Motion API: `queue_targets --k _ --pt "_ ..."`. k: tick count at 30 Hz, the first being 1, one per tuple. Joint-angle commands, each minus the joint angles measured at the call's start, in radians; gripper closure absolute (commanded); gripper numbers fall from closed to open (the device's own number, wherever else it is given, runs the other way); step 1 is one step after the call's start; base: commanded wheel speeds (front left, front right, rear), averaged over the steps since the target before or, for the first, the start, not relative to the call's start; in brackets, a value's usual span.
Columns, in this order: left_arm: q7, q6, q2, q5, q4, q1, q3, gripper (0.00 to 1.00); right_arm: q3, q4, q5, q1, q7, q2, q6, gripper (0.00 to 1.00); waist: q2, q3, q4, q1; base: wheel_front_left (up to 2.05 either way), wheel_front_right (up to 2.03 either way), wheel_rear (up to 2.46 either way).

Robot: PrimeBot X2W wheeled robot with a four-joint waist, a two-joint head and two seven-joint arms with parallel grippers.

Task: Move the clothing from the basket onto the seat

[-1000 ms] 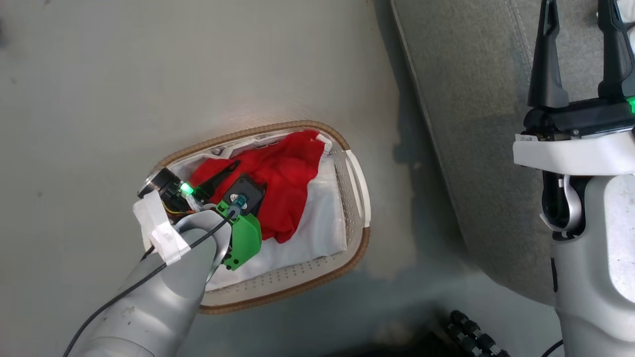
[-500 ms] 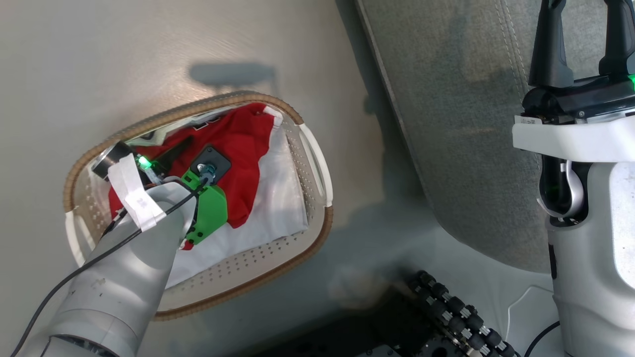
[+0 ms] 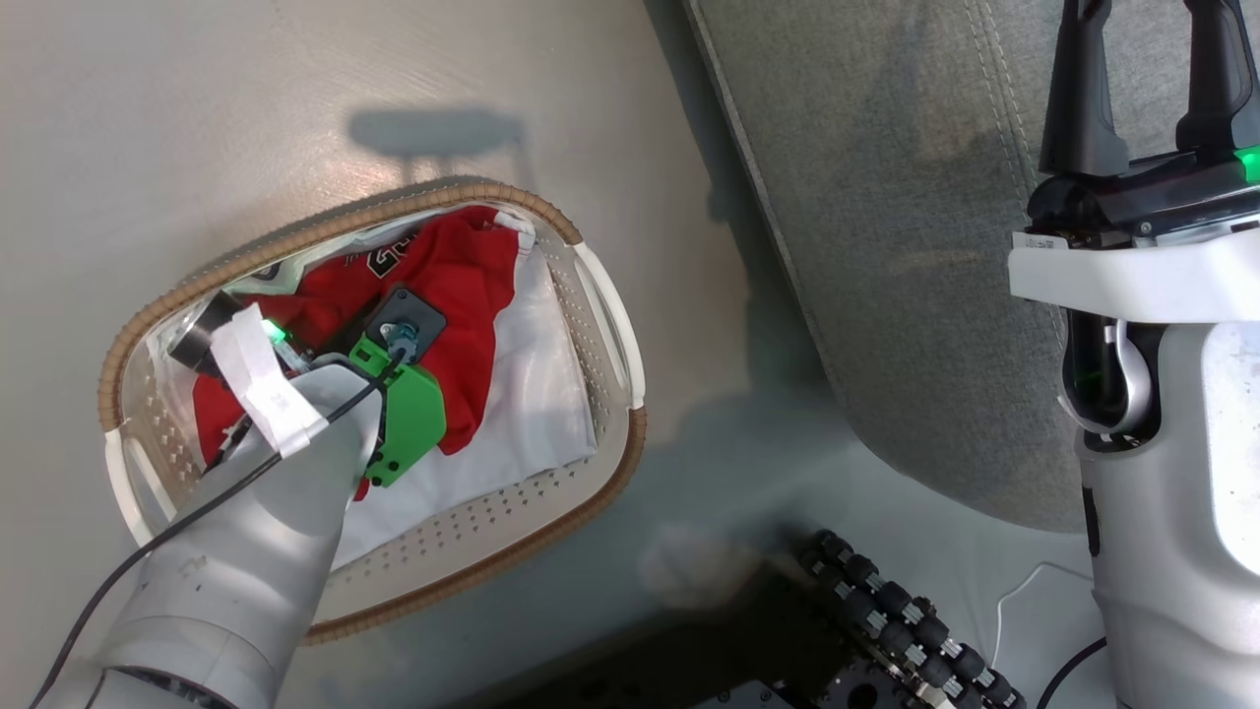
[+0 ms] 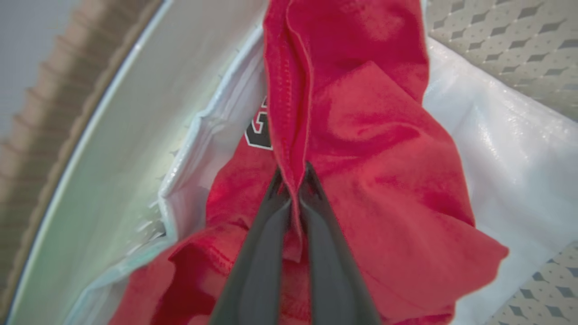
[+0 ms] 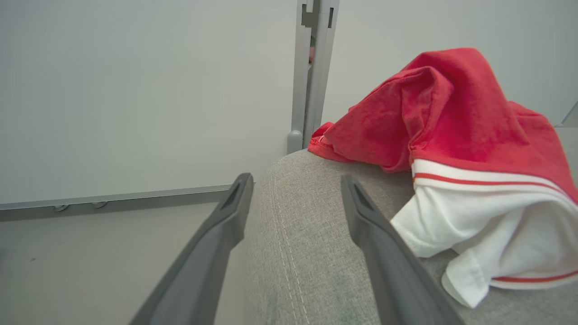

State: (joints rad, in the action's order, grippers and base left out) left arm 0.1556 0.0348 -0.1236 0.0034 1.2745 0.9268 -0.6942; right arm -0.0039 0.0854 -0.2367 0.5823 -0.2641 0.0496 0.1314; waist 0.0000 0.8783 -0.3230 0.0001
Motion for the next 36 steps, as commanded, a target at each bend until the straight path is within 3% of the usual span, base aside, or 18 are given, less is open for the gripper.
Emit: queue_targets --k 1,15,27,36 --pt "0.013 0.002 0.001 -0.009 0.004 -0.018 0.000 1.00 -0.001 -0.006 0.003 -0.001 -0.001 0.002 -0.001 0.00 0.0000 -0.009 0.006 -0.0001 0.00 0.00 0.00" --pt "0.109 0.021 0.028 -0.050 -0.103 -0.118 -0.012 1.00 -0.010 -0.053 0.060 -0.056 -0.001 0.002 -0.001 0.00 0.0000 -0.156 0.081 -0.0001 0.00 0.00 0.00" --pt "0.109 0.045 0.002 -0.099 -0.472 -0.258 -0.006 1.00 -0.022 -0.149 0.159 -0.185 -0.001 0.003 -0.001 0.00 0.0000 -0.422 0.177 -0.0001 0.00 0.00 0.00" --pt "0.108 0.063 -0.013 -0.127 -0.572 -0.251 -0.005 1.00 -0.012 -0.217 0.214 -0.288 -0.001 0.002 -0.001 0.00 0.0000 -0.633 0.207 -0.0001 0.00 0.00 0.00"
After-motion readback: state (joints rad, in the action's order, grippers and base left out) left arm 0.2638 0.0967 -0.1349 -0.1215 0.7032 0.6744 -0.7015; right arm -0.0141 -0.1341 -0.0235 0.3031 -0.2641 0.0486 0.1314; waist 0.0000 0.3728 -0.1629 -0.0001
